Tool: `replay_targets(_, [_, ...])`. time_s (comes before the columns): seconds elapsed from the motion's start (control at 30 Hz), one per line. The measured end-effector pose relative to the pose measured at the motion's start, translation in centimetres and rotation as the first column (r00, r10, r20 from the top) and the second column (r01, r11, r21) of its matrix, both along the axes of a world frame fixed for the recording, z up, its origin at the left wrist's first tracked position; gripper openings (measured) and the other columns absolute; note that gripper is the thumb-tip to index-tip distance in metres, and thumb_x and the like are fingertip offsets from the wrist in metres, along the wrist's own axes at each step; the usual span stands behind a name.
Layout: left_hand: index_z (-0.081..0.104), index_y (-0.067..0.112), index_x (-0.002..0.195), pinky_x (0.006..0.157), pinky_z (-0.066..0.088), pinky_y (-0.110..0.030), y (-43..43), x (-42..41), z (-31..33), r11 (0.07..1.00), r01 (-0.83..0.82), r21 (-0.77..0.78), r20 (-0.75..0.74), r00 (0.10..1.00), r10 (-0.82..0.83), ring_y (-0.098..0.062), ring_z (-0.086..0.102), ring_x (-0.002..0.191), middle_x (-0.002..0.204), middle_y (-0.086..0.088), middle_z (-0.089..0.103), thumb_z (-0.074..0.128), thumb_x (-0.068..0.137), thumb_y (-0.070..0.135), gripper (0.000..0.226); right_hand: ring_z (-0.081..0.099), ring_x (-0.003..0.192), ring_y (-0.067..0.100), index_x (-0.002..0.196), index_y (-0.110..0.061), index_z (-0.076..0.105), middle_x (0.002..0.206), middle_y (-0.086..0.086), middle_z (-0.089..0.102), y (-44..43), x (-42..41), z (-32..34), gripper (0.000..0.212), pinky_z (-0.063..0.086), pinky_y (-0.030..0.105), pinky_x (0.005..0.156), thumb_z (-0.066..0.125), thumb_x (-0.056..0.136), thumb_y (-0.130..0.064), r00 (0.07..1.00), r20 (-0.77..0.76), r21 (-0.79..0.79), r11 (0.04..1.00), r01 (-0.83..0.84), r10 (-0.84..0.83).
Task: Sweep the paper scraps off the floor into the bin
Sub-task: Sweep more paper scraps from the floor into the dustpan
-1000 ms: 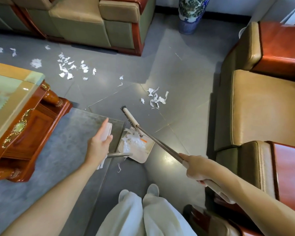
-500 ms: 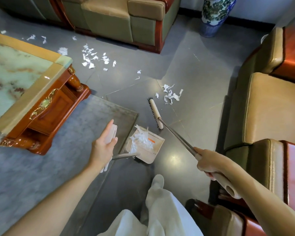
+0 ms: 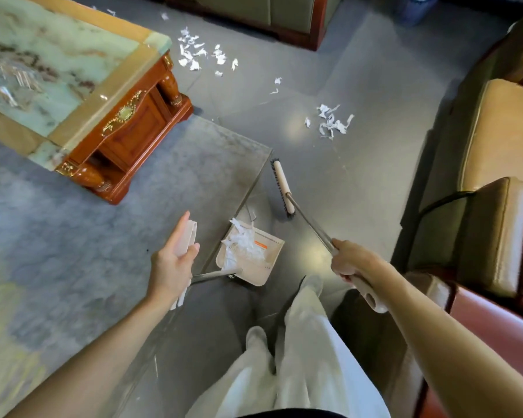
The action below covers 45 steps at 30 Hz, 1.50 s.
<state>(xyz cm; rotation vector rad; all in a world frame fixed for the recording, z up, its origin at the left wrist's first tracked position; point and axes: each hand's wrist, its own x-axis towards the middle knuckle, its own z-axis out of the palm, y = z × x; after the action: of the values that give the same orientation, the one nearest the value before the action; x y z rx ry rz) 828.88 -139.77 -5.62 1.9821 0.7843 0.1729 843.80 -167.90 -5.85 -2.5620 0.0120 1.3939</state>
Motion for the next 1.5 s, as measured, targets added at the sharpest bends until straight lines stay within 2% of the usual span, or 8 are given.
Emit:
replay_targets(0.23, [0.041,0.050,0.135,0.089,0.049,-0.034,0.6,-1.5,-1.8,0.997,-0.068,-0.035,-0.043,0.997,0.066,-0.036,0.059,0.108,0.133,0.003,0.058,0.058,0.091,0.005,0.066,0.056,0.061,0.015,0.144,-0.016,0.038,0.085,0.006,0.057,2.4,-0.5,-1.2,0.057,0.045,0.023,0.046,0.045,0.089,-0.003,0.995,0.030,0.023,0.995,-0.097,0.096])
replay_targets(0.37, [0.042,0.042,0.139,0.092,0.048,-0.048,2.1,0.0,-2.7,0.993,-0.114,-0.038,-0.074,0.991,0.111,-0.043,0.054,0.111,0.129,-0.011,0.060,0.057,0.091,0.005,0.063,0.055,0.057,0.016,0.133,-0.011,0.048,0.080,0.006,0.055,4.6,0.7,-2.6,0.045,0.045,0.025,0.044,0.044,0.090,-0.003,0.972,0.073,-0.013,0.975,-0.222,0.223])
replay_targets(0.5, [0.041,0.039,0.141,0.092,0.049,-0.054,2.7,1.7,-2.7,0.994,-0.112,-0.013,-0.051,0.992,0.112,-0.045,0.054,0.110,0.137,0.003,0.055,0.058,0.090,0.005,0.064,0.056,0.063,0.016,0.139,-0.013,0.041,0.092,0.009,0.056,6.5,1.8,-3.6,0.050,0.056,0.030,0.058,0.044,0.091,-0.003,0.932,0.092,-0.039,0.936,-0.349,0.351])
replay_targets(0.7, [0.038,0.044,0.141,0.090,0.049,-0.057,2.3,3.7,-2.8,0.996,-0.077,-0.044,-0.054,0.996,0.074,-0.047,0.055,0.108,0.131,-0.010,0.059,0.057,0.090,0.007,0.066,0.054,0.068,0.013,0.146,-0.031,0.035,0.091,0.003,0.058,5.3,0.9,-2.3,0.065,0.043,0.022,0.053,0.046,0.087,-0.005,0.876,-0.110,-0.039,0.879,-0.475,0.469])
replay_targets(0.9, [0.038,0.039,0.142,0.092,0.048,-0.056,1.5,4.2,-2.5,1.000,-0.005,-0.021,-0.054,0.999,0.003,-0.047,0.055,0.109,0.123,-0.025,0.058,0.056,0.090,0.005,0.065,0.048,0.055,0.012,0.145,-0.045,0.032,0.099,0.010,0.061,-0.1,1.1,3.2,0.081,0.039,0.020,0.042,0.052,0.085,0.006,0.939,-0.262,-0.003,0.972,-0.234,0.225])
replay_targets(1.07, [0.038,0.043,0.141,0.088,0.052,-0.052,0.3,8.5,-1.5,0.999,0.045,0.029,-0.018,0.999,-0.045,-0.043,0.060,0.103,0.127,-0.009,0.062,0.057,0.089,0.007,0.066,0.049,0.055,0.014,0.148,-0.044,0.025,0.101,0.012,0.060,-1.8,4.2,4.8,0.083,0.040,0.020,0.041,0.050,0.087,0.006,0.967,-0.132,-0.014,0.975,-0.223,0.219])
replay_targets(1.33, [0.039,0.043,0.140,0.092,0.050,-0.050,-4.0,23.5,-0.3,0.995,0.080,0.061,0.059,0.995,-0.084,-0.034,0.061,0.109,0.133,0.013,0.052,0.057,0.090,0.006,0.066,0.049,0.052,0.012,0.151,-0.038,0.019,0.094,0.010,0.059,-6.8,18.2,5.9,0.077,0.044,0.019,0.043,0.049,0.091,0.001,0.996,-0.061,0.003,0.998,-0.059,0.059])
replay_targets(1.5, [0.034,0.056,0.132,0.089,0.051,-0.054,-7.6,33.9,0.6,0.998,0.037,0.053,0.080,0.996,-0.042,-0.039,0.061,0.107,0.132,0.001,0.059,0.056,0.089,0.008,0.069,0.051,0.056,0.014,0.151,-0.036,0.020,0.095,0.012,0.061,-10.5,28.8,6.7,0.077,0.046,0.022,0.047,0.050,0.091,0.000,0.999,-0.045,-0.009,1.000,0.000,-0.001])
